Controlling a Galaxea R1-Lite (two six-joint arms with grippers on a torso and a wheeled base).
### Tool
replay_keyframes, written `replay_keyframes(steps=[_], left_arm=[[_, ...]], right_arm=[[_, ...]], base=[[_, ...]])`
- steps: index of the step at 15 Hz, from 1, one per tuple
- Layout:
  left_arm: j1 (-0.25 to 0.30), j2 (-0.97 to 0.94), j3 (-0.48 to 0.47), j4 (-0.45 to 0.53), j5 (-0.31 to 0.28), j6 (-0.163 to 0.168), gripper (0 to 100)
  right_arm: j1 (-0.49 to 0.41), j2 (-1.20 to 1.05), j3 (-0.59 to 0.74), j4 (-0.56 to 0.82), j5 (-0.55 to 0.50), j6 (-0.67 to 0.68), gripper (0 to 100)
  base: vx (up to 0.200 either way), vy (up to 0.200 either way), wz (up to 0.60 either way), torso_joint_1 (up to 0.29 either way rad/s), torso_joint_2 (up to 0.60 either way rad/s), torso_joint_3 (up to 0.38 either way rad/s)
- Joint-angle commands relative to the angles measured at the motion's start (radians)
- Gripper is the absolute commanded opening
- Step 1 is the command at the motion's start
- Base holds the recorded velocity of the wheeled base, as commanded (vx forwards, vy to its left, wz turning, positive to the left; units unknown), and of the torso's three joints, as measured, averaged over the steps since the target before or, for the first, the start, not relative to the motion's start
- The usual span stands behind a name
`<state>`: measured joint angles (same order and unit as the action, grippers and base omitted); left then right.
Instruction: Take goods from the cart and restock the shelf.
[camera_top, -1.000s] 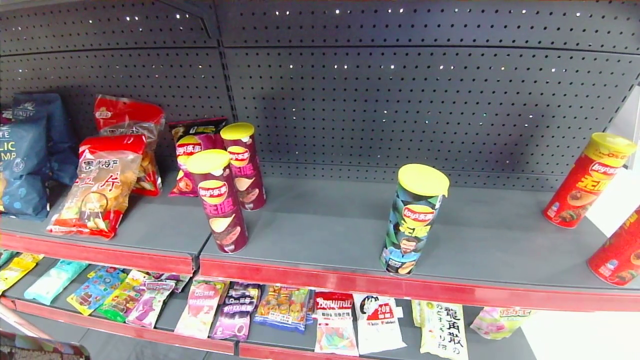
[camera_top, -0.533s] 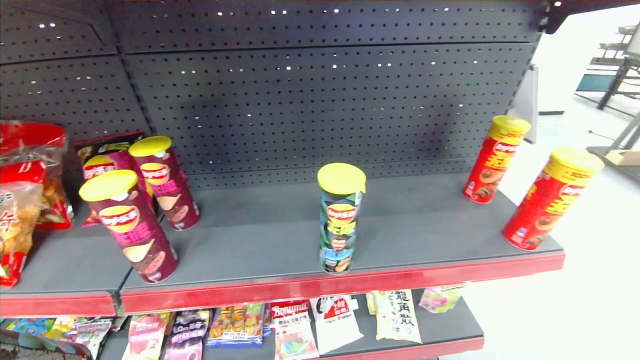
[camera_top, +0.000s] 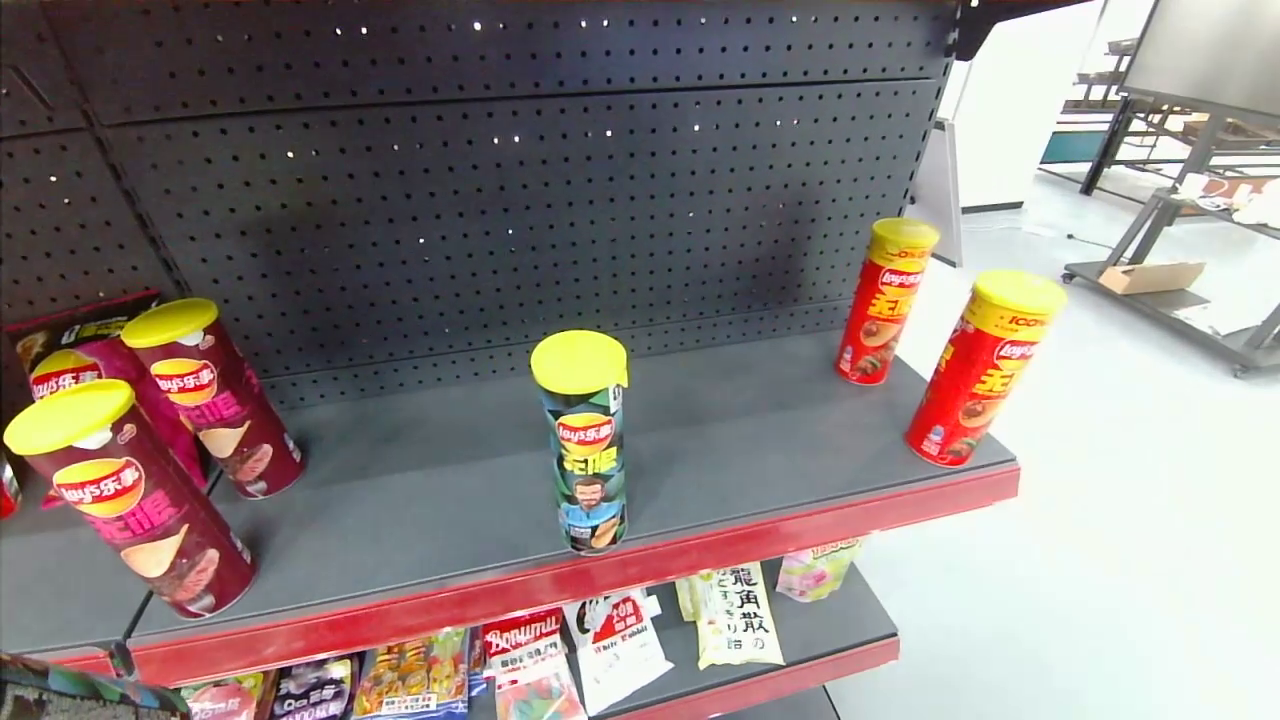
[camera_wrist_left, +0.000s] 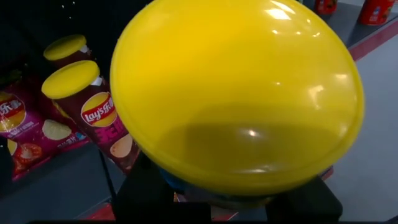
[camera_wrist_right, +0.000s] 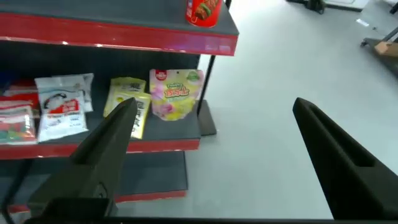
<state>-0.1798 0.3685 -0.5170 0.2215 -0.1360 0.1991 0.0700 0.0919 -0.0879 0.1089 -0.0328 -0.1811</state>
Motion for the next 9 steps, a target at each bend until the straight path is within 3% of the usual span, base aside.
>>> replay_keyframes(steps=[1,3,9], left_arm=[[0.0,0.036,-0.001,-0.025,-0.002,0.0,0],[0.0,0.072,0.003,-0.051,-0.005,-0.003,0],[0.0,0.136,0.006,-0.067,-0.011,-0.037,0]], right_arm=[[0.001,0.002,0.031,-0.045,0.045,0.055,100],[0.001,0.002,0.088,-0.141,0.129,0.126,100],[0.001,0.003,0.088,-0.109,0.025,0.18,100]], base=[[0.0,0.0,0.0,0.0,0.0,0.0],[0.0,0.0,0.0,0.0,0.0,0.0],[0.0,0.0,0.0,0.0,0.0,0.0]])
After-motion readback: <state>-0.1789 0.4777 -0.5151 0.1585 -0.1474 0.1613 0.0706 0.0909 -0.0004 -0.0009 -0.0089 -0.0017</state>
